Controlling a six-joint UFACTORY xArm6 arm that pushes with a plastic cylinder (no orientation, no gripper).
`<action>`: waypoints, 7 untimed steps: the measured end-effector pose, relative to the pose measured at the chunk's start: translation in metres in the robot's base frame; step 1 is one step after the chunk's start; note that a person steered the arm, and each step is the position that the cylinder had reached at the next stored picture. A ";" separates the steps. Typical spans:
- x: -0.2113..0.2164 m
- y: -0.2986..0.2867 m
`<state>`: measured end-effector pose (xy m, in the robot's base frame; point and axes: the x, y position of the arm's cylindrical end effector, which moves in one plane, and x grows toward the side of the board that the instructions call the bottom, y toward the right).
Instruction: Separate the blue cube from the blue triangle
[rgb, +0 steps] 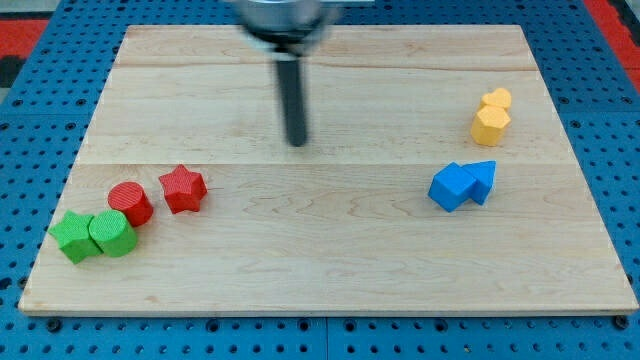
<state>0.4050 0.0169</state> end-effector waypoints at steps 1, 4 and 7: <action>0.021 0.092; 0.053 0.215; 0.077 0.116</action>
<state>0.4820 0.1331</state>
